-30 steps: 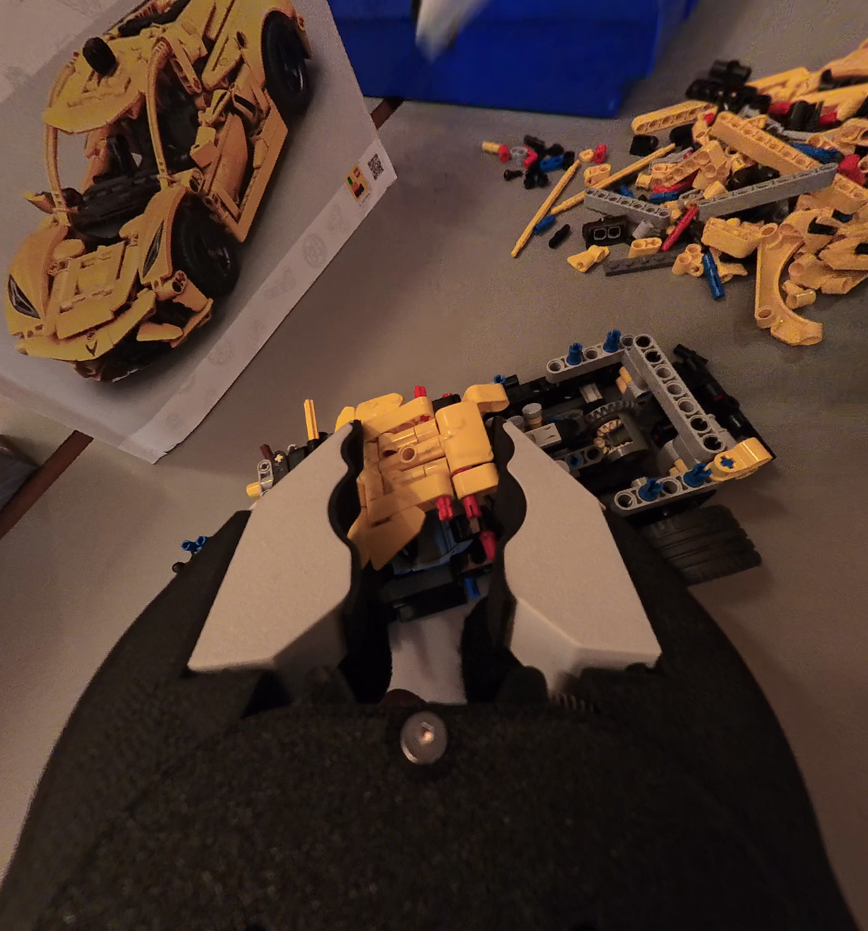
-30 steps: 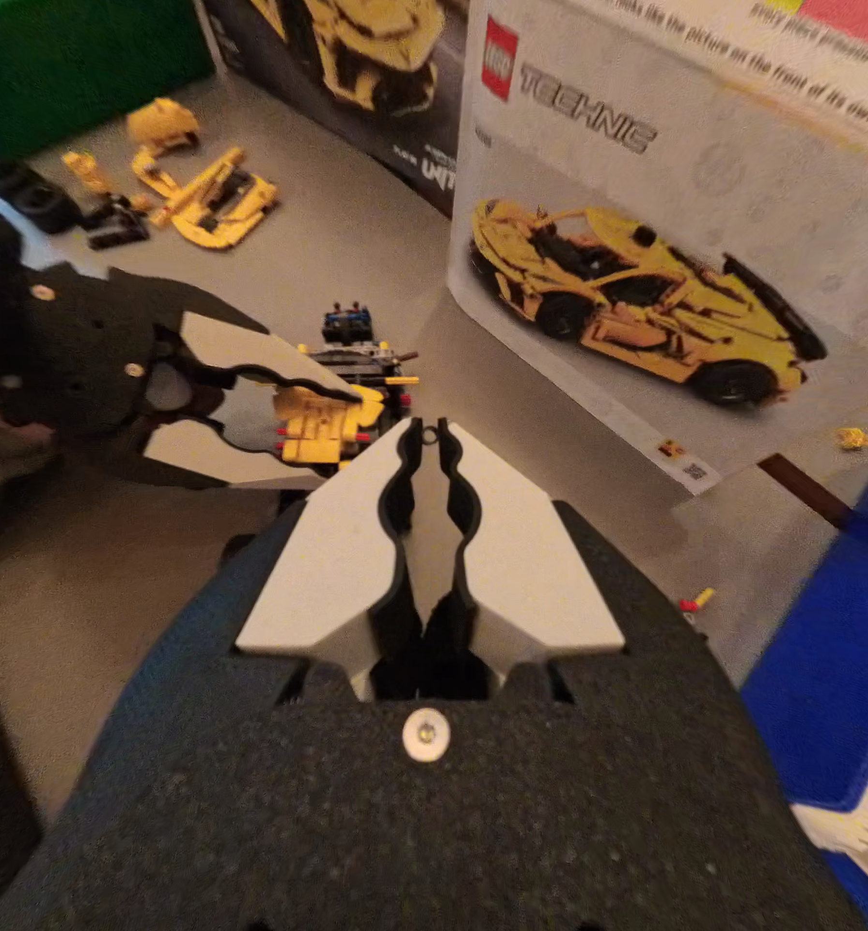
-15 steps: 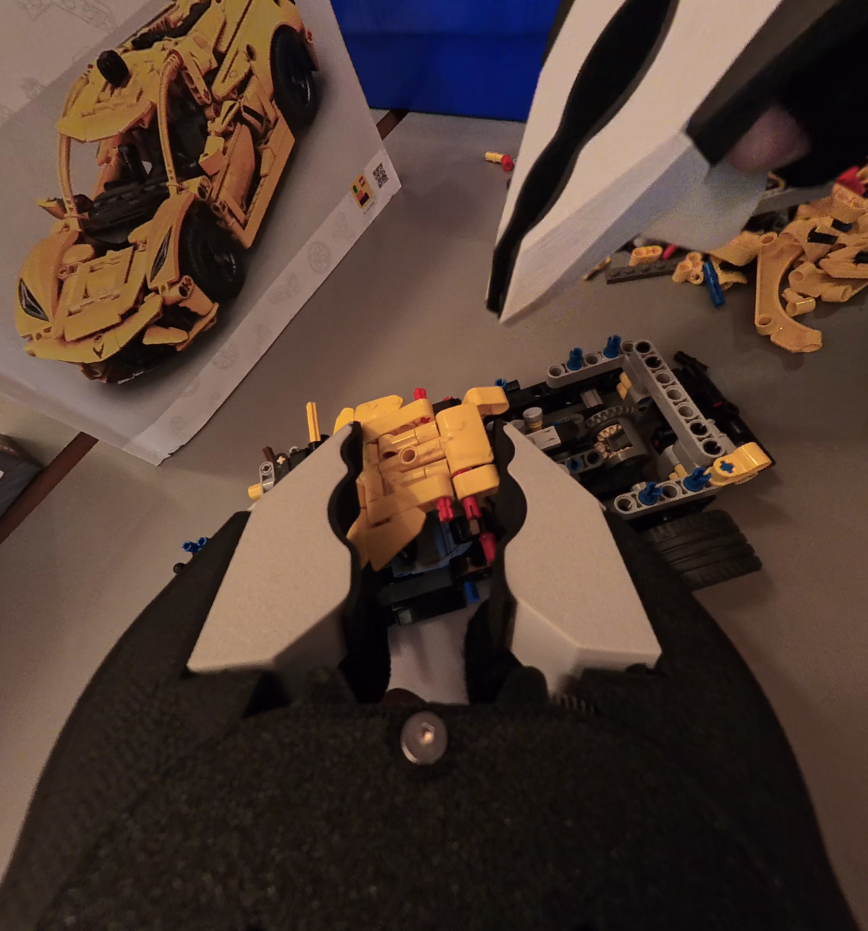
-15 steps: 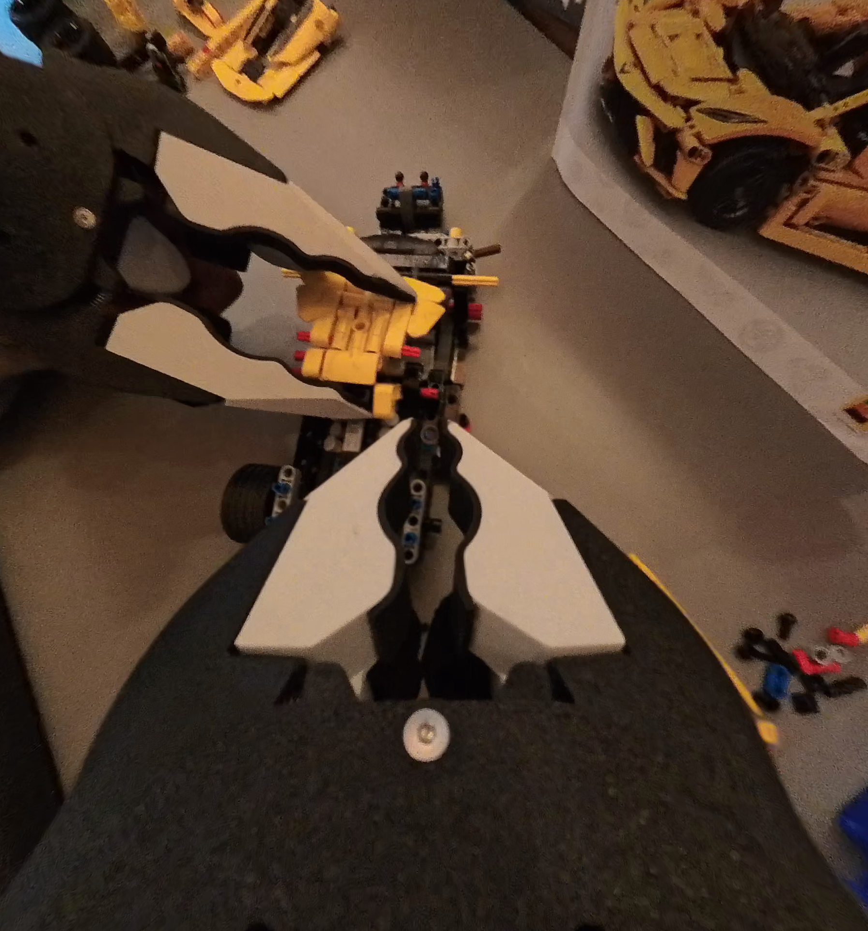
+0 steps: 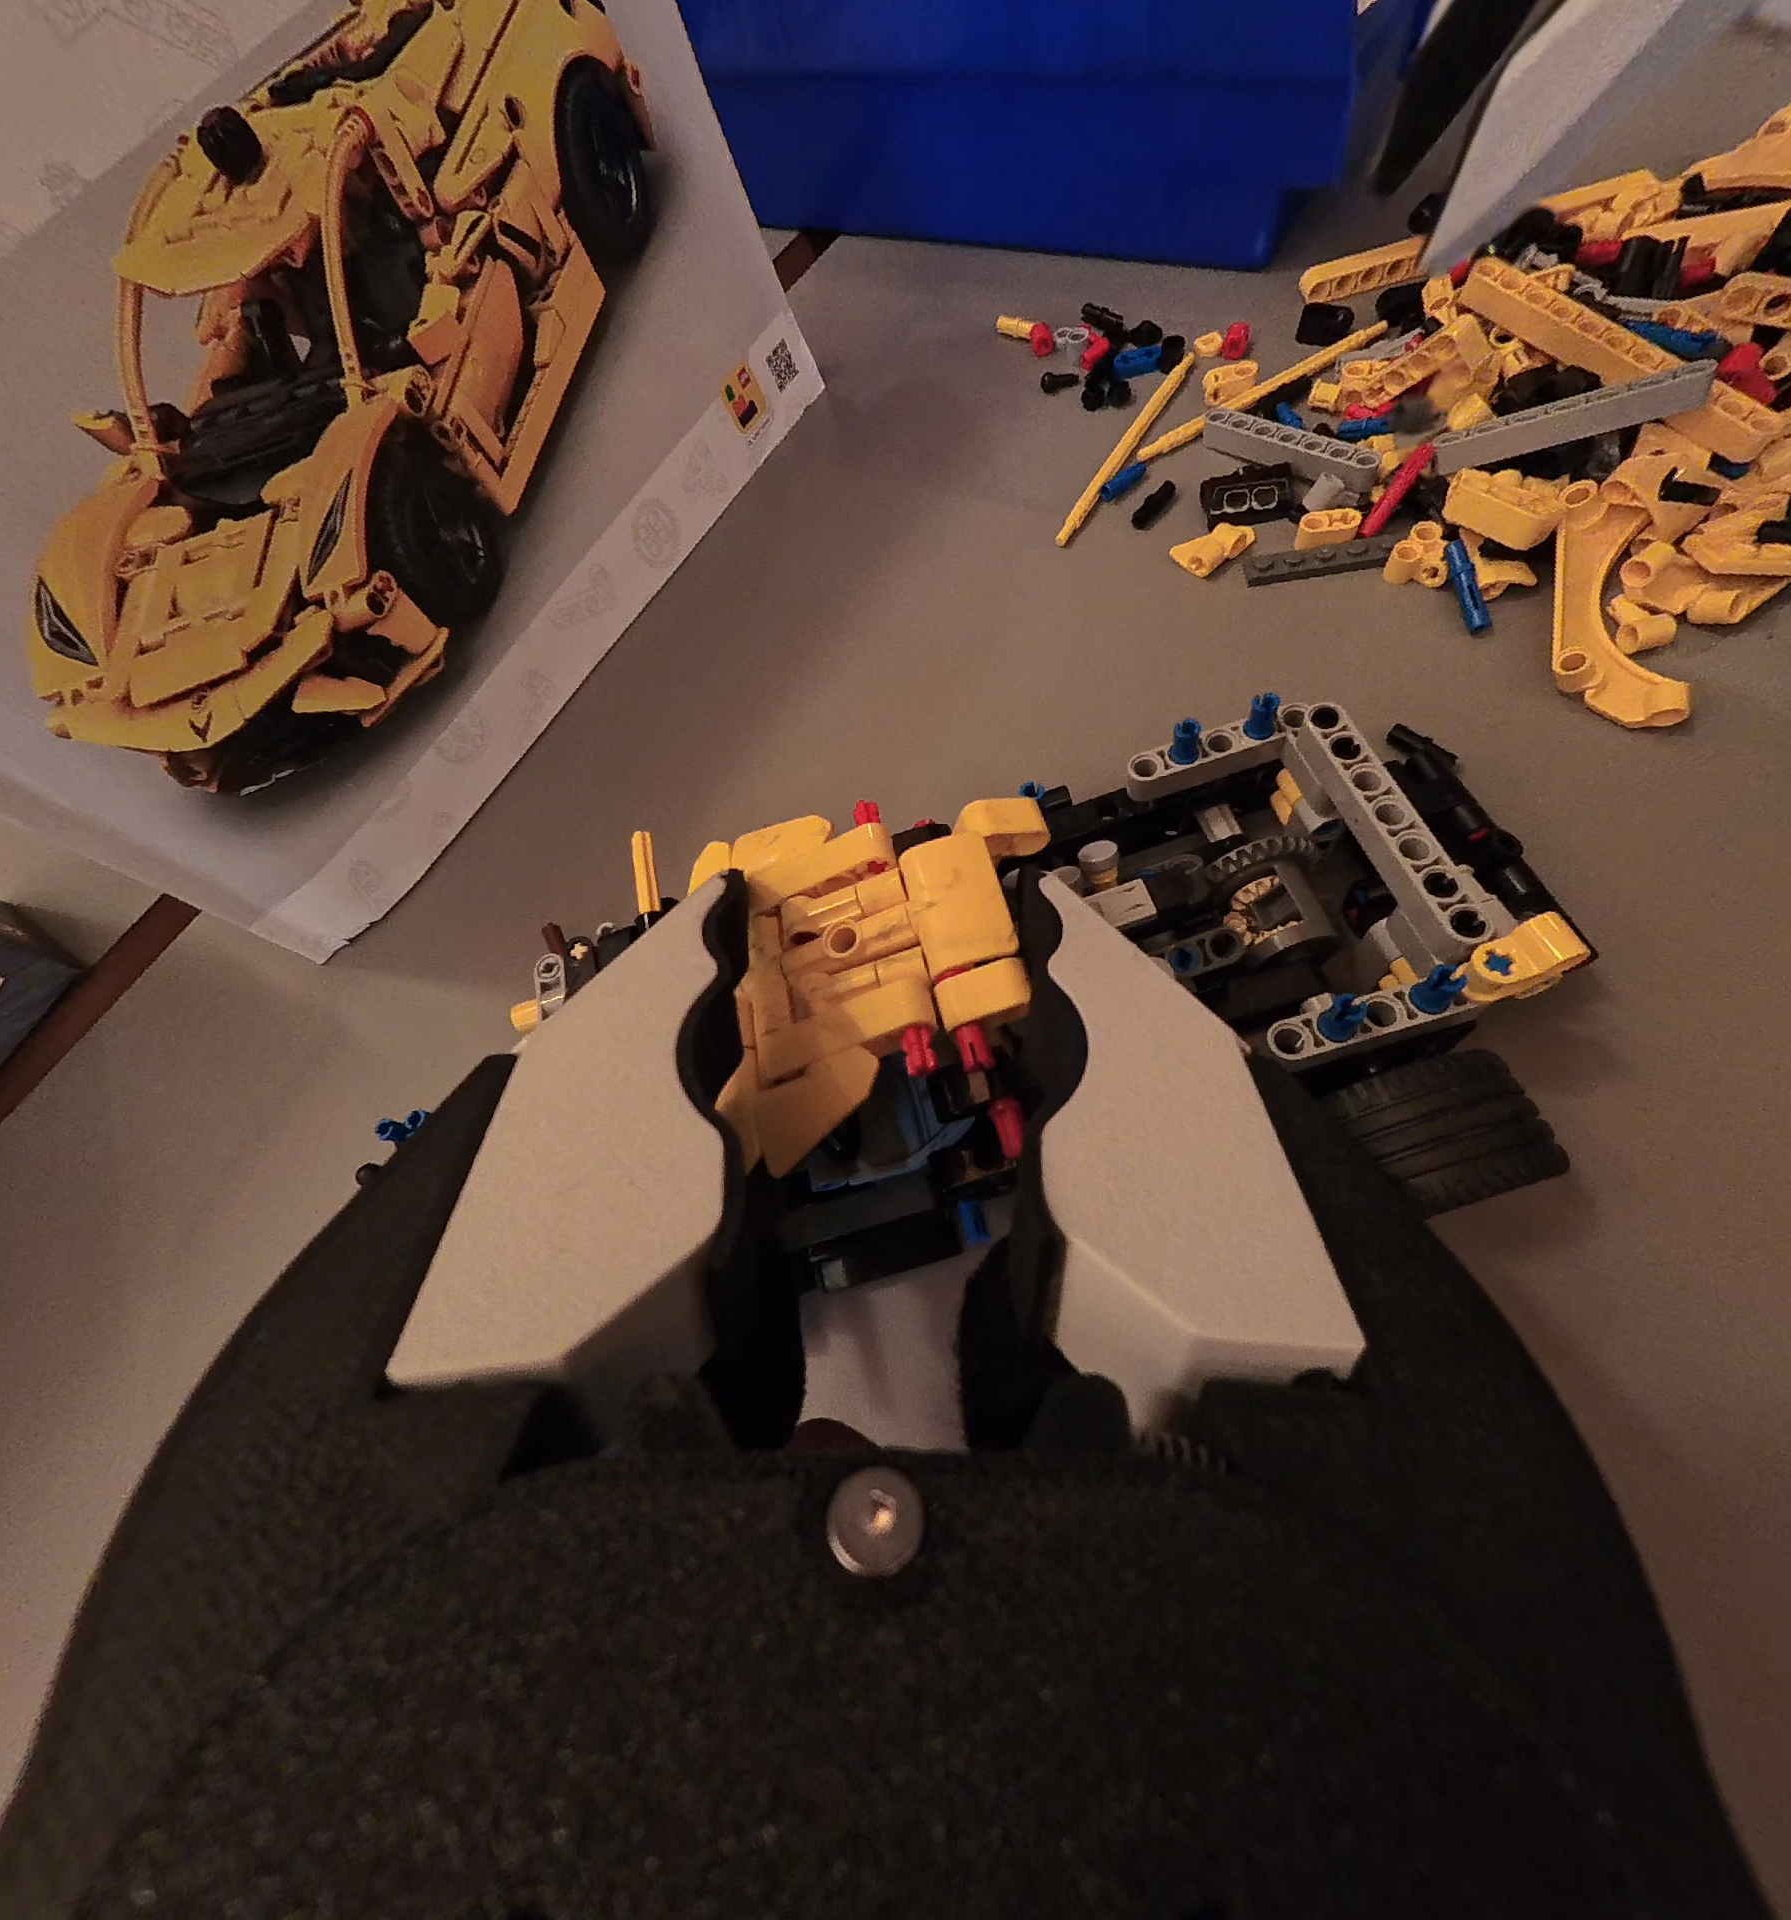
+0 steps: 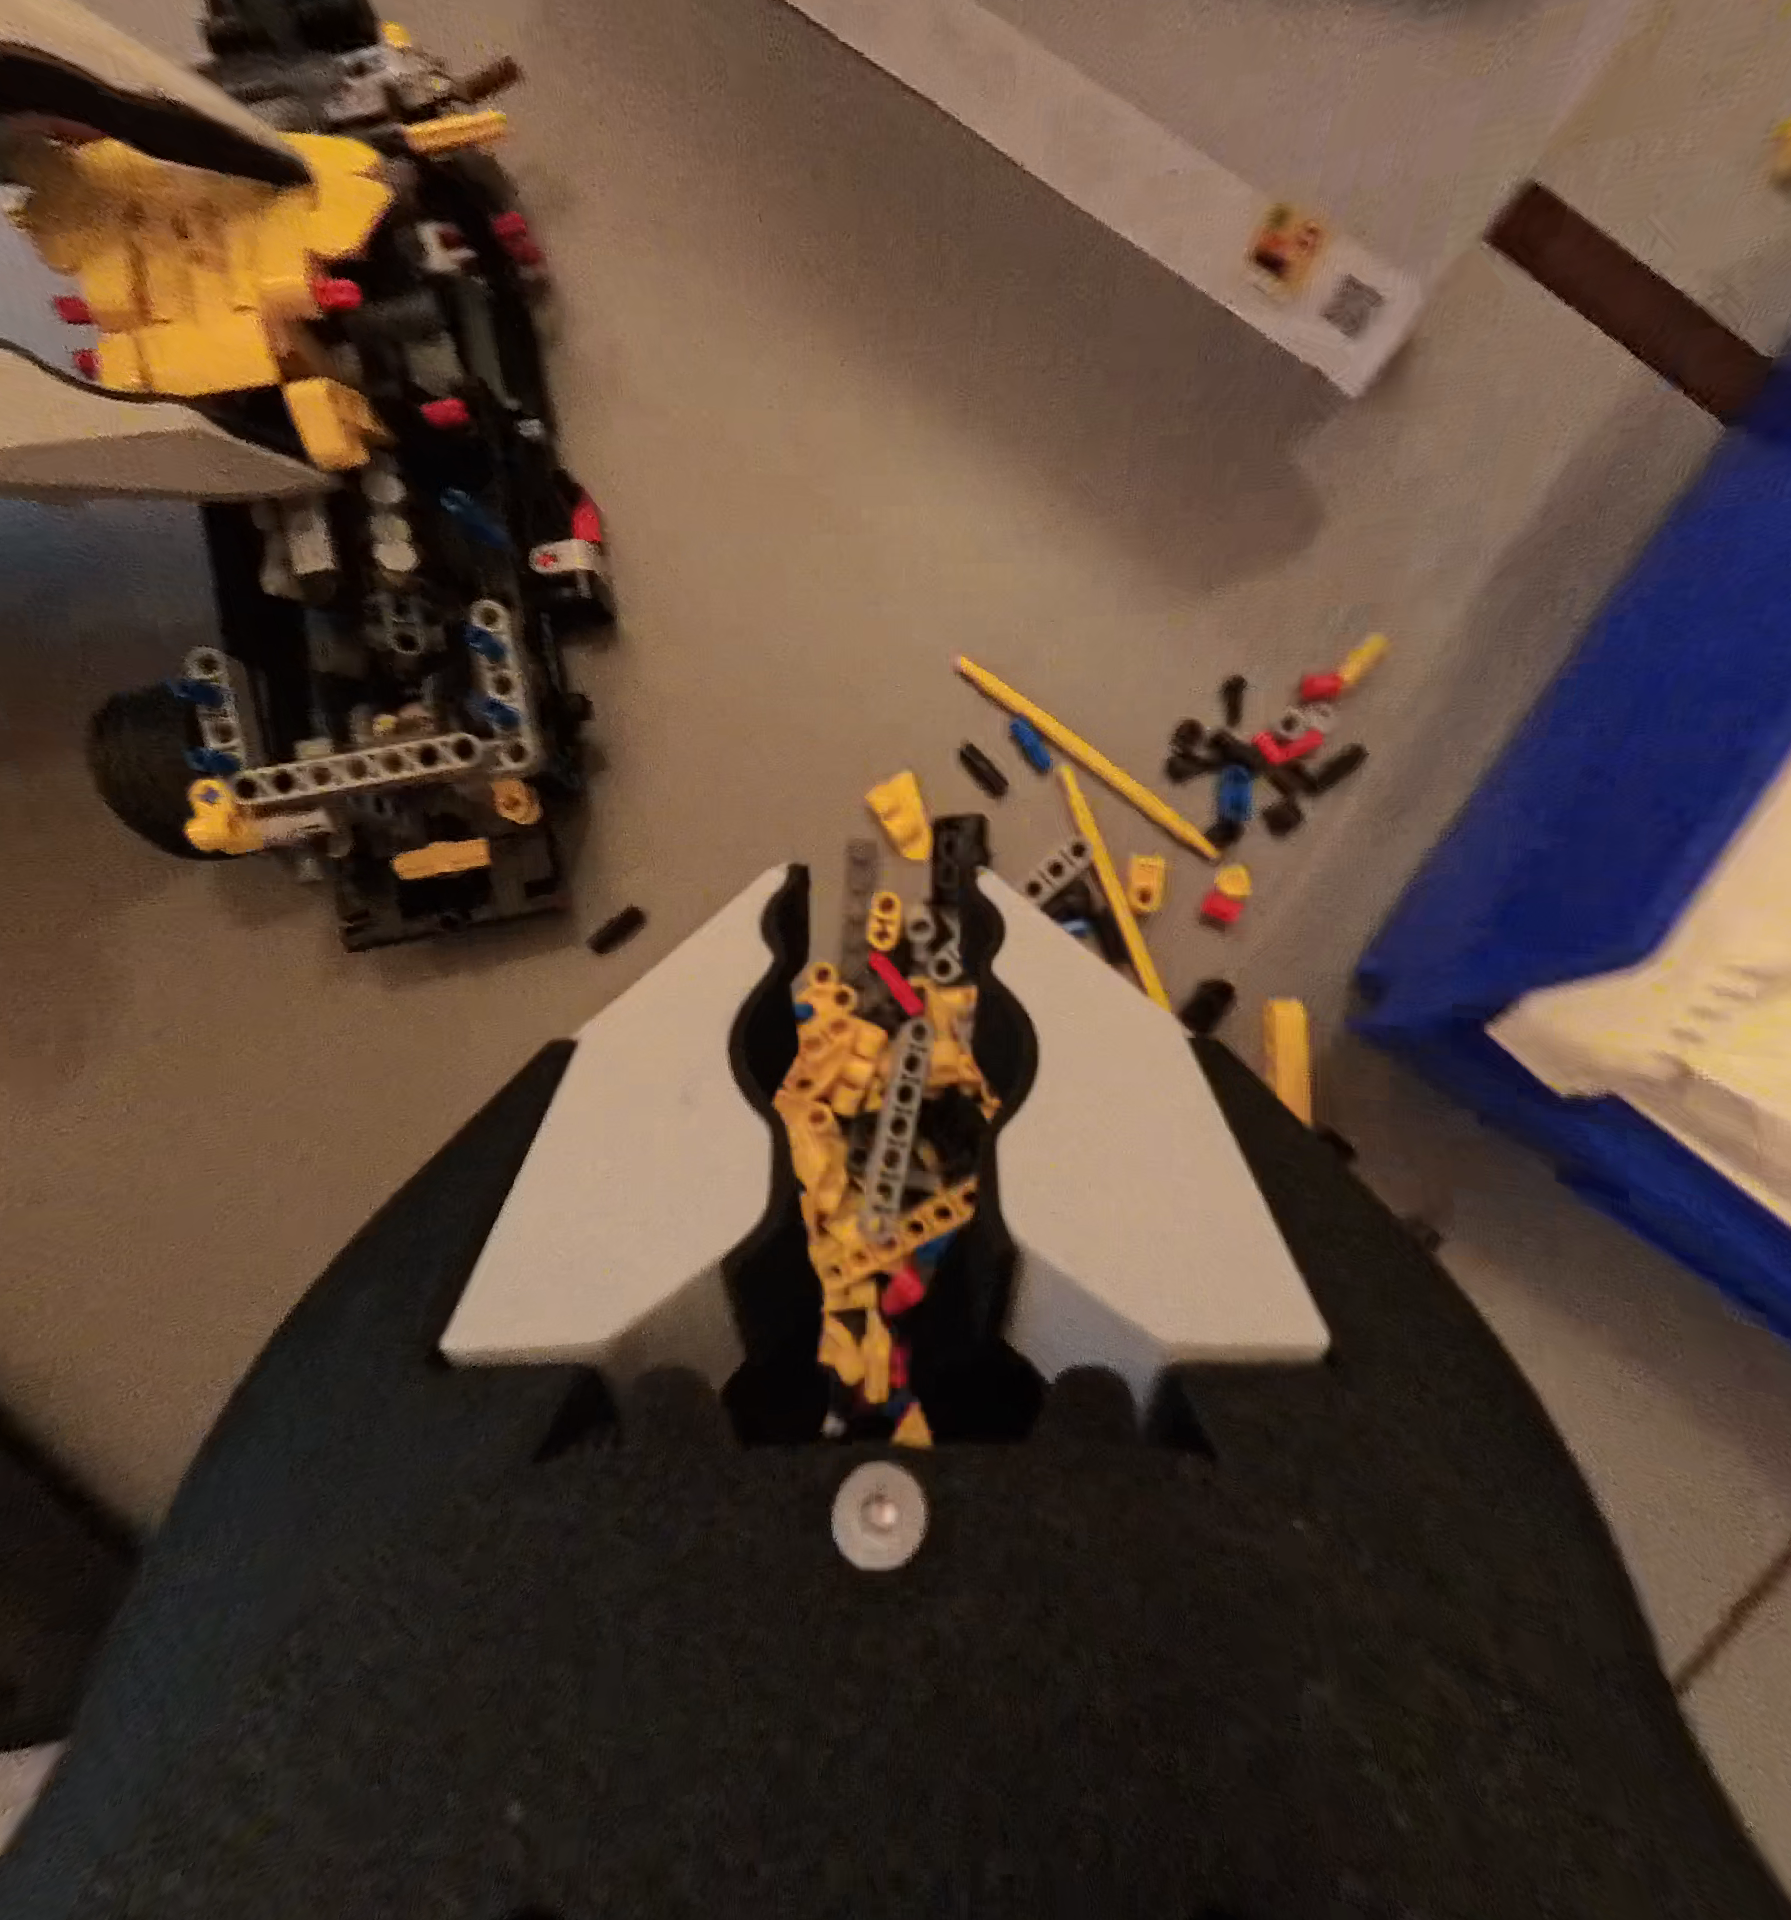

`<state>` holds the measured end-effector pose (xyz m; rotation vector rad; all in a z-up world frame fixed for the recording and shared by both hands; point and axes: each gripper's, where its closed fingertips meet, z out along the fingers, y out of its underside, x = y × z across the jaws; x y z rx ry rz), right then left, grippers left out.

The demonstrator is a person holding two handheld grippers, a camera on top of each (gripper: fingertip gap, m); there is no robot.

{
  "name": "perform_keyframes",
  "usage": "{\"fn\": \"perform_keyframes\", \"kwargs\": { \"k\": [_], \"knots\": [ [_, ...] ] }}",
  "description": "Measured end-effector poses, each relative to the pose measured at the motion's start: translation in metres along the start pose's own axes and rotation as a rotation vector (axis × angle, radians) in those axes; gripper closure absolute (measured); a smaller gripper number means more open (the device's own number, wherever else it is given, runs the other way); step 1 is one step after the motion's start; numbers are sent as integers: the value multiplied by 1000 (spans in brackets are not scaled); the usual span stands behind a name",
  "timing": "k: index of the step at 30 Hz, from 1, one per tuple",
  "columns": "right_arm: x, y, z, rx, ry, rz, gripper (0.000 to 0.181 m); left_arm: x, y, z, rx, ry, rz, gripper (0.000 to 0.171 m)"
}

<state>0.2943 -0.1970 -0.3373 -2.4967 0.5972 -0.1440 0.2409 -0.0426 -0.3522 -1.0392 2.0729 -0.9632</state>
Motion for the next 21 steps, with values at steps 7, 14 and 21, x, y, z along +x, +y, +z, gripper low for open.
{"fn": "perform_keyframes", "kwargs": {
  "k": [7,14,21],
  "knots": [
    [-77,-43,42,135,-244,-160,157,0,0,0,1,-1,1,119],
    [-99,-55,77,70,-242,-251,170,0,0,0,2,-3,1,119],
    [-101,-53,81,22,-230,-289,179,0,0,1,3,-1,3,119]
  ]
}}
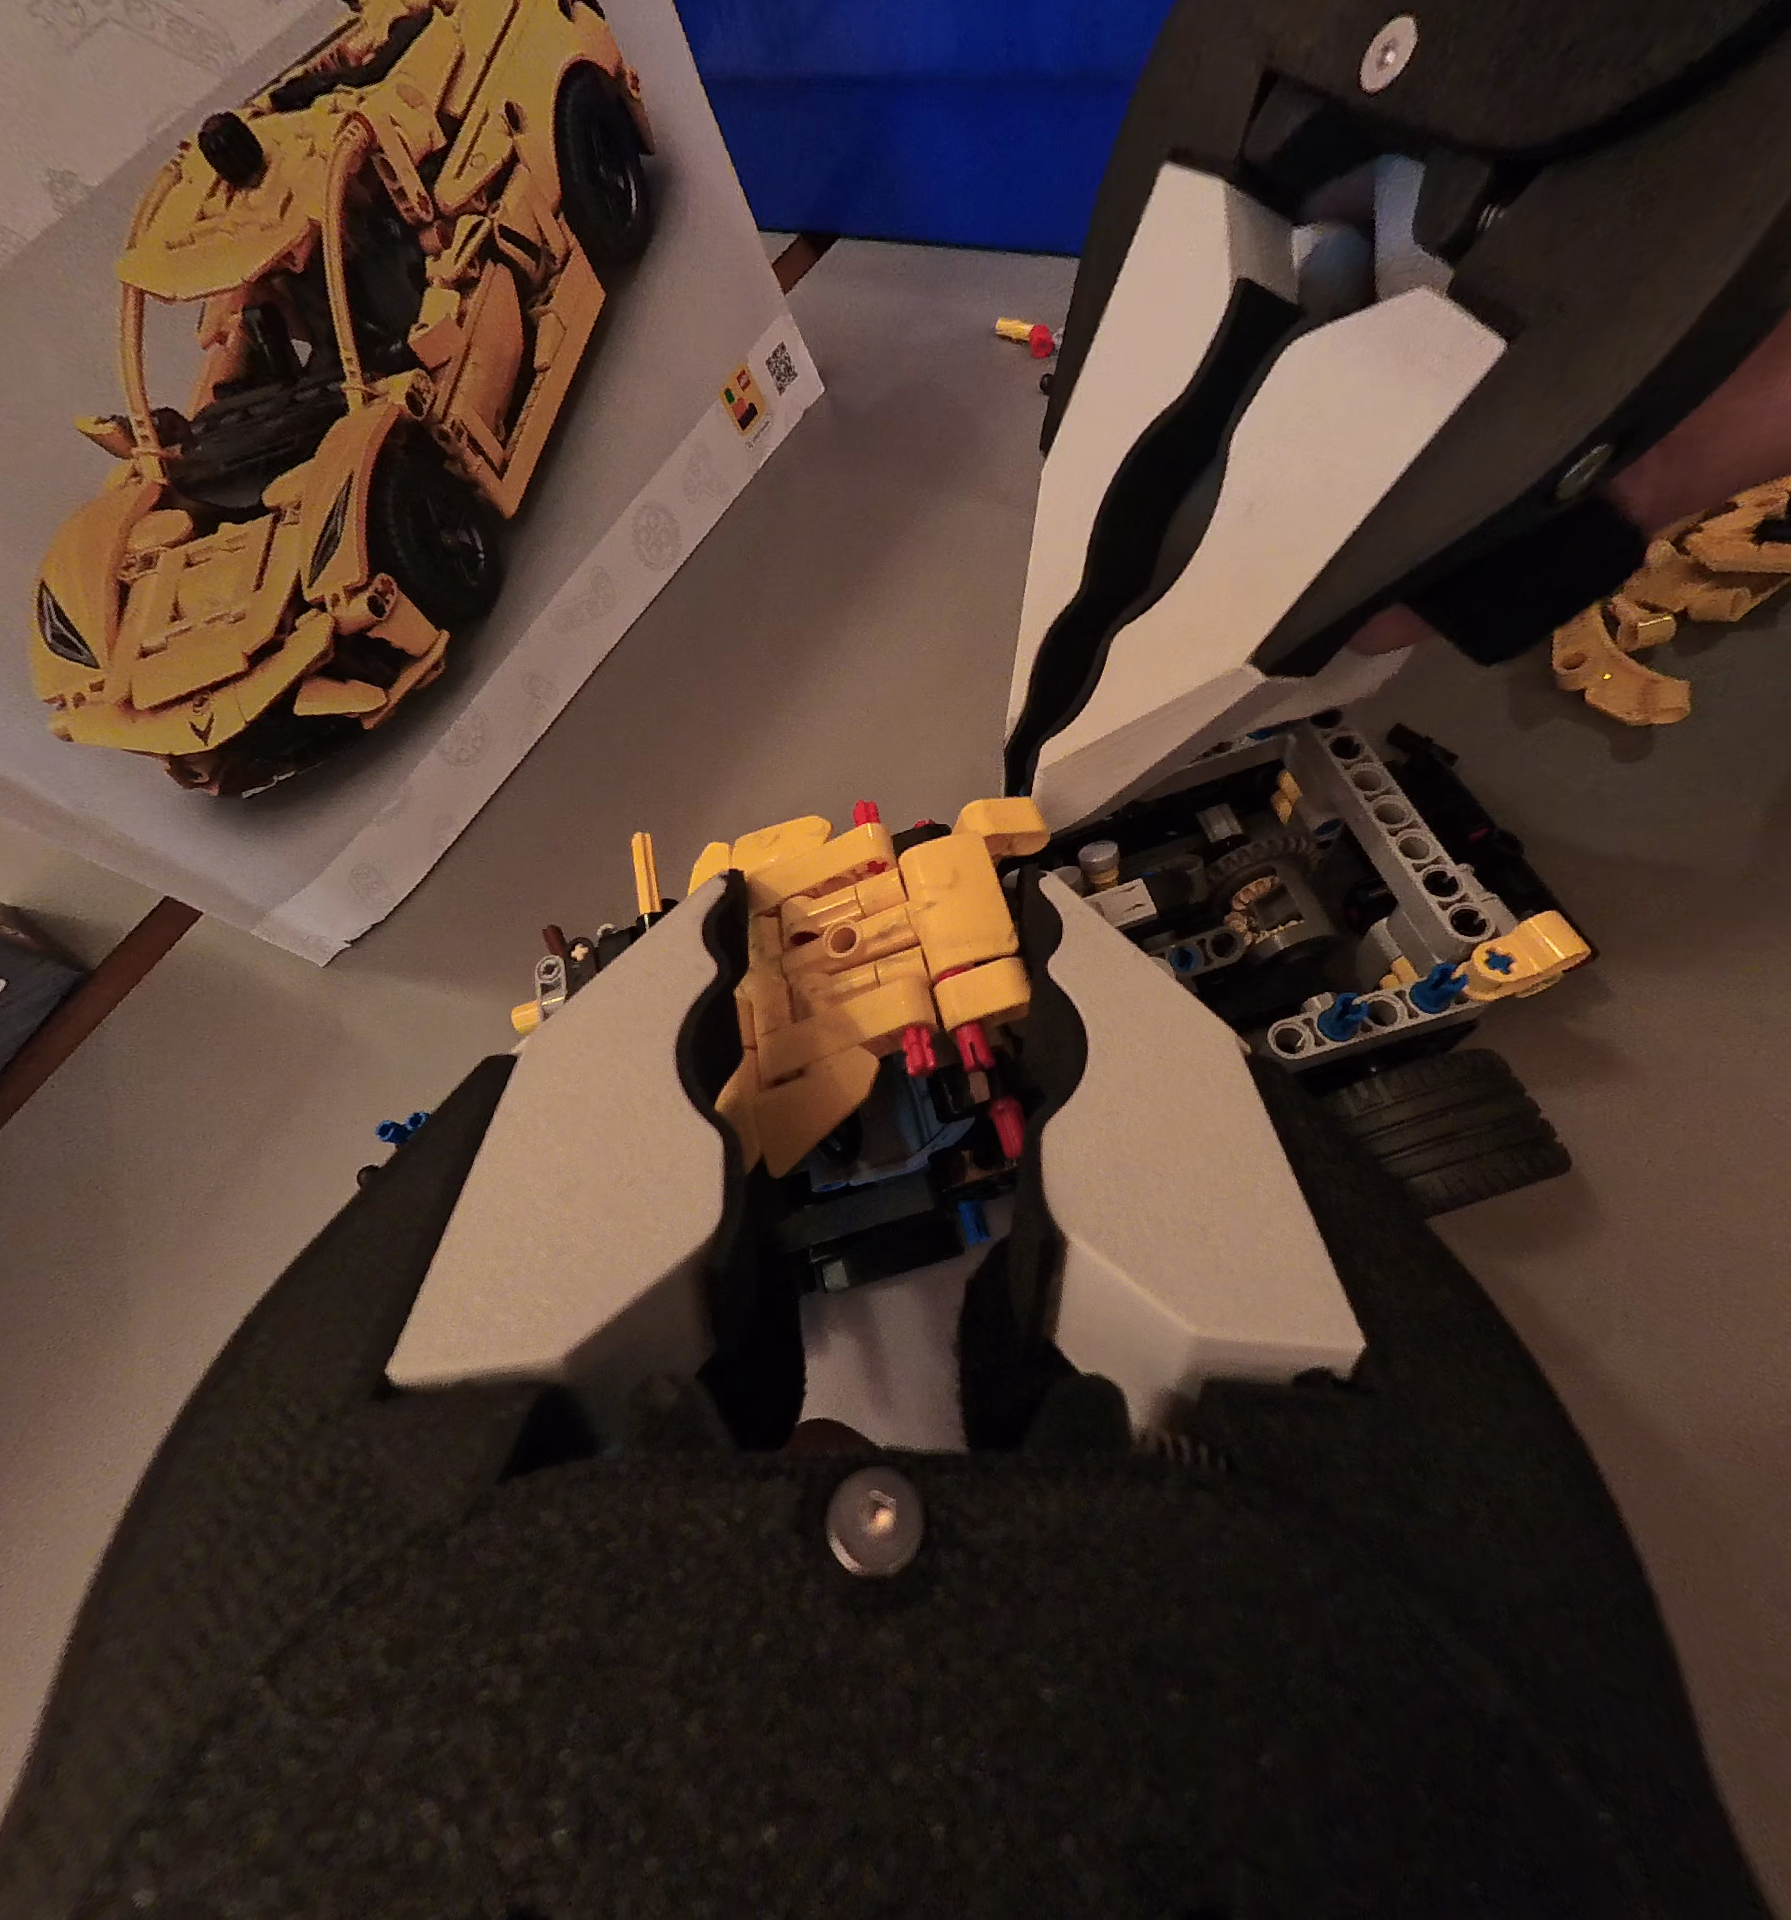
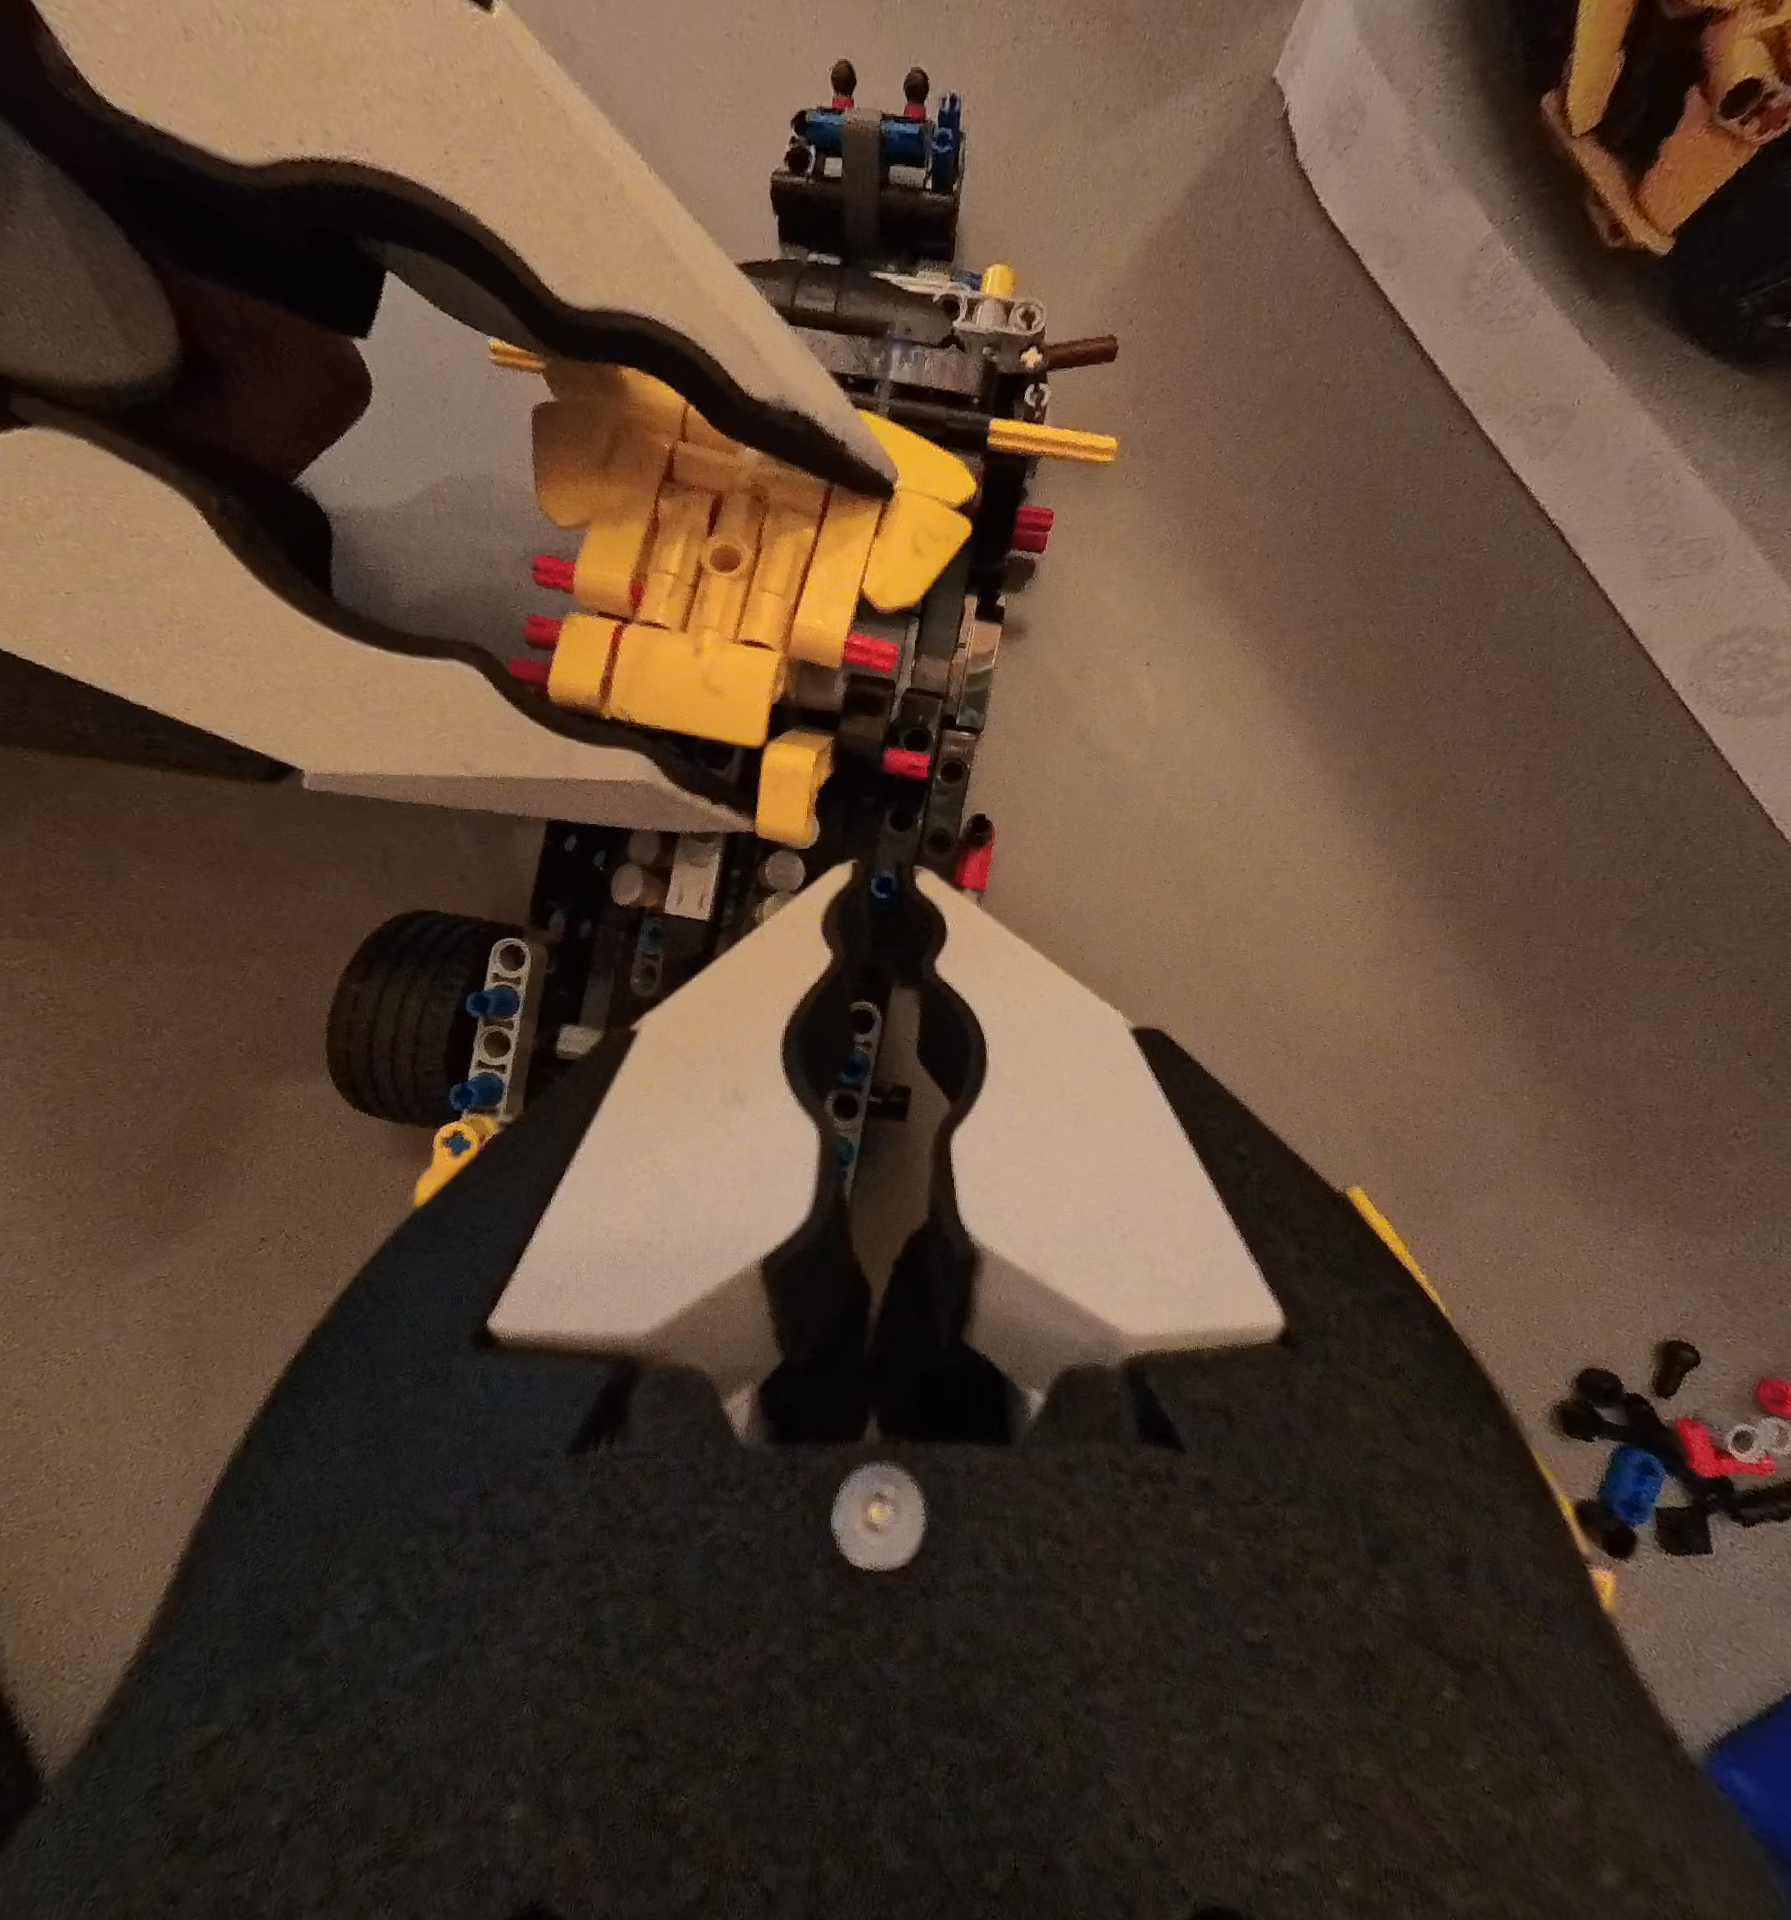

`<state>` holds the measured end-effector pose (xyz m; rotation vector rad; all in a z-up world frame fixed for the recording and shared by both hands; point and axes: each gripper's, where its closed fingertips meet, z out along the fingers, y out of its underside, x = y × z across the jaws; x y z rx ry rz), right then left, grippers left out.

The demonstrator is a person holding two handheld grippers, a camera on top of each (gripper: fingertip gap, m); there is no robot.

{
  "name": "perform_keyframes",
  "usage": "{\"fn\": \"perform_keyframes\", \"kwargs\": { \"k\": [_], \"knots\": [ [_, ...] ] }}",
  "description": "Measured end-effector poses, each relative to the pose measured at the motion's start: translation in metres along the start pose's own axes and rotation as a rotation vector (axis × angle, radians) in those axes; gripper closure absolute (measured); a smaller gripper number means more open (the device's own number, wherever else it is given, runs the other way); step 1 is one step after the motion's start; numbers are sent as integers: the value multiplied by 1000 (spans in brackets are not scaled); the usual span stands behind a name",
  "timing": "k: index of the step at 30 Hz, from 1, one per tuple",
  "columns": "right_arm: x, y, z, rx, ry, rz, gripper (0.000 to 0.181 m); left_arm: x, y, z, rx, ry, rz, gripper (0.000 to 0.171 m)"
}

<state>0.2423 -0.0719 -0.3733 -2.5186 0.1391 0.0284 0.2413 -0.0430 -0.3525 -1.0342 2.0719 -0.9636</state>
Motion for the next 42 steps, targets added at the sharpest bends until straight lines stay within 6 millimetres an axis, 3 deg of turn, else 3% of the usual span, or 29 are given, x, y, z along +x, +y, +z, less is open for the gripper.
{"fn": "perform_keyframes", "kwargs": {
  "k": [9,10,11,12,13,15,17,19,22,24,26,29,31,34,35,38,42],
  "knots": [
    [2,-1,-3,35,4,35,181,1,1,3,-45,-23,21,120],
    [0,-21,-16,174,0,50,181,1,1,3,-42,-23,19,120],
    [-2,-57,-54,405,-45,109,179,2,1,3,-38,-24,21,120],
    [12,-73,-89,490,35,116,180,1,1,3,-38,-24,17,120],
    [31,-72,-113,473,187,74,179,1,1,3,-34,-24,14,120],
    [34,-66,-129,470,179,76,179,1,1,3,-26,-27,13,120],
    [36,-41,-121,404,155,120,179,1,1,3,-24,-25,13,120],
    [45,6,-110,216,167,219,179,1,0,3,-22,-21,16,120],
    [68,78,-122,-36,324,309,179,1,0,3,-17,-29,20,120],
    [68,90,-136,-26,348,320,179,1,0,2,-21,-24,16,120],
    [73,112,-143,-133,394,349,176,1,-1,2,-23,-24,19,120],
    [74,116,-141,-185,449,254,159,1,0,2,-22,-26,18,120],
    [62,90,-128,-99,404,165,157,1,-1,2,-21,-24,18,120],
    [17,34,-89,89,146,104,160,1,-1,2,-20,-22,18,120],
    [4,28,-75,87,66,104,161,1,-1,2,-20,-22,18,120],
    [-9,33,-47,-42,9,97,158,1,-1,2,-18,-24,18,120],
    [-9,36,-47,-49,29,85,164,1,-1,2,-16,-22,17,120]
  ]
}}
